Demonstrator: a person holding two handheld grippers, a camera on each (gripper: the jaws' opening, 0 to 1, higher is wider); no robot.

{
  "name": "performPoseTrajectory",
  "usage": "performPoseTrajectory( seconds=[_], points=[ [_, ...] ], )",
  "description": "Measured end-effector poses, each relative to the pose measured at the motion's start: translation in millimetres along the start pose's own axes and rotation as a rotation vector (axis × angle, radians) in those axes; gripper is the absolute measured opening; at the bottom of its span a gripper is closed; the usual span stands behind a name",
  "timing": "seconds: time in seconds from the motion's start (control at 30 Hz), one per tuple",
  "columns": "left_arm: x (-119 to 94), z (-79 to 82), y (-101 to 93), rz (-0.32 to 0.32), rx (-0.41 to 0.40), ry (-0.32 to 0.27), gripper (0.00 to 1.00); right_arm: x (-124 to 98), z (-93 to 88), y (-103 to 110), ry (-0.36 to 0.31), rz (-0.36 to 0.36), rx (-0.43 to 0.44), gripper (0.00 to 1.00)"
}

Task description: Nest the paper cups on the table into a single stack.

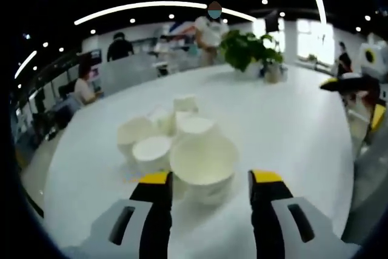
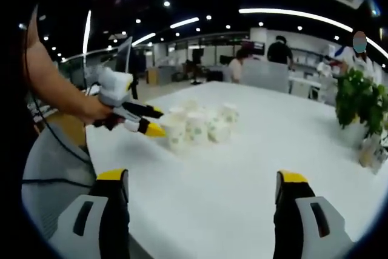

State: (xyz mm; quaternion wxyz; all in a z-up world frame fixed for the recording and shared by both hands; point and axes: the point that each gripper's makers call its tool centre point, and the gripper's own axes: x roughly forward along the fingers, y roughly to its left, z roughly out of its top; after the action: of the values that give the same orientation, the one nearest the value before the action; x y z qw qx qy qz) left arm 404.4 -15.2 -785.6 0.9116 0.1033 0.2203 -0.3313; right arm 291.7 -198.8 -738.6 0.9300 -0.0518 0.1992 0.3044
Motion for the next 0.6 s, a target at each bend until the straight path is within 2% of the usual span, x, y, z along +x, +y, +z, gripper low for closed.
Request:
performPoseTrajectory(
  seconds=[0.17,0.3,0.47,0.6],
  points=[
    [7,-4.6,5.3,0.016,-0.04,0.016,0.5,-3,-1.2,0,0.004,-0.003,-0.002,1.0],
    [13,-7.7,5.1,0.011,-0.034,0.025,0.48,-5,-2.3,0,0.009,-0.003,-0.001,1.0],
    [18,-3.3,-0.1,0.0,-0.024,0.019,0.47,-6,-3.4,0,0.013,-0.008,0.002,0.99],
    [22,-4.7,-0.2,0.005,-0.037,0.024,0.43,-8,-3.7,-1,0.012,-0.012,0.006,0.99]
  ],
)
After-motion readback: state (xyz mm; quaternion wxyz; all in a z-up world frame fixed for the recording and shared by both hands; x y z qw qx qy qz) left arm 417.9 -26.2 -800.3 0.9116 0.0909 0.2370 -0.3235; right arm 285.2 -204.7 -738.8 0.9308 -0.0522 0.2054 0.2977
